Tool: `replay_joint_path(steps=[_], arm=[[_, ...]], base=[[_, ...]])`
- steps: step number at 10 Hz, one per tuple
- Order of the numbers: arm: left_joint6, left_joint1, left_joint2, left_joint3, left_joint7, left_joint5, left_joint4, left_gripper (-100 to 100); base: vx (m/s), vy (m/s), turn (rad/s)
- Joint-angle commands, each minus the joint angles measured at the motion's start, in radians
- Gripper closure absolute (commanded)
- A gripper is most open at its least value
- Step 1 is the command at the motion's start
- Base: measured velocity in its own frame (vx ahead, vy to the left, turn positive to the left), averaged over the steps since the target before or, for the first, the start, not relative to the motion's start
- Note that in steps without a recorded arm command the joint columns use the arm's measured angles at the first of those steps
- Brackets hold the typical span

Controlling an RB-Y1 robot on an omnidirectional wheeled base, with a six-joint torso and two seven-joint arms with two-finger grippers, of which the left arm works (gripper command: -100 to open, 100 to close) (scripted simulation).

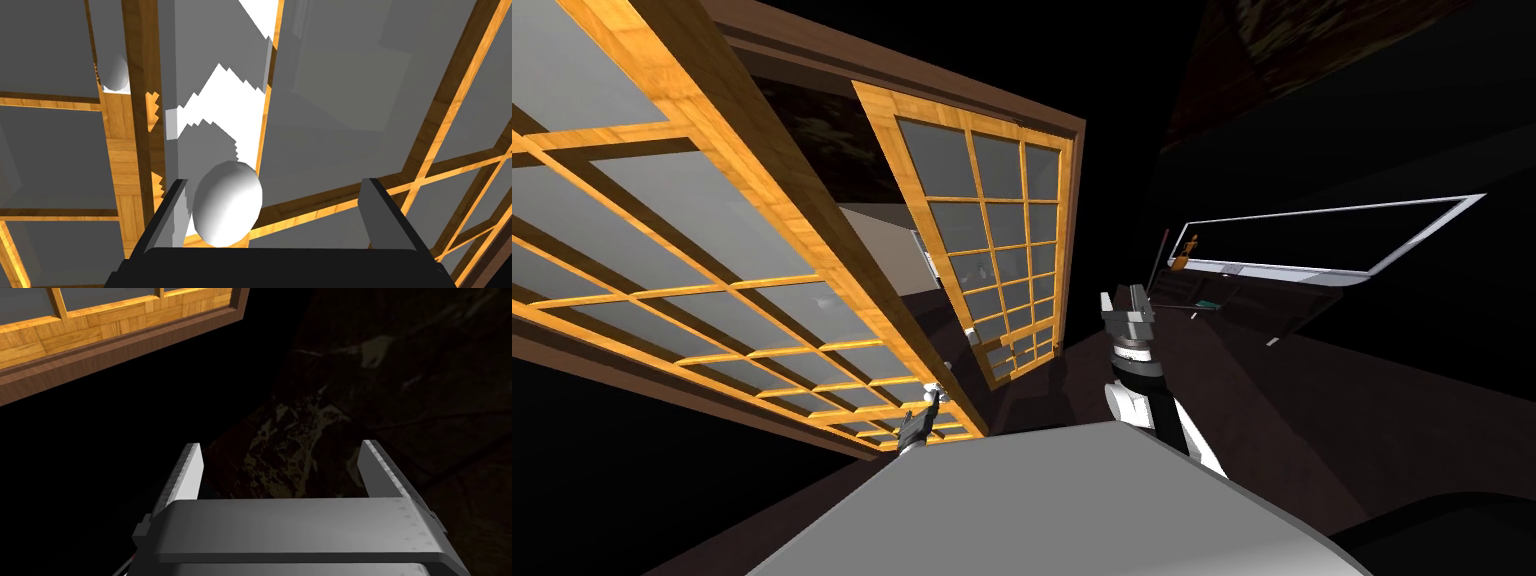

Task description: Pull the door open

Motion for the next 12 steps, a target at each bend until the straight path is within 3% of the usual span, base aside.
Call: replay_joint_path(steps=[1, 2, 4, 7, 9, 12], arm=[[0.005, 0.007, 0.023, 0.015, 0.016, 0.012, 0.046, 100], [0.004, 0.016, 0.029, 0.014, 0.043, 0.023, 0.049, 100], [0.004, 0.016, 0.029, 0.014, 0.043, 0.023, 0.049, 100], [0.003, 0.035, 0.043, 0.007, 0.119, 0.053, 0.057, 100], [0.003, 0.035, 0.043, 0.007, 0.119, 0.053, 0.057, 100], [0.001, 0.047, 0.054, -0.001, 0.188, 0.079, 0.063, 100]], base=[[-0.058, -0.008, -0.004], [-0.078, -0.009, -0.013], [-0.058, -0.007, 0.012], [-0.076, -0.017, -0.011], [-0.045, -0.005, 0.018], [-0.055, 0.007, -0.029]])
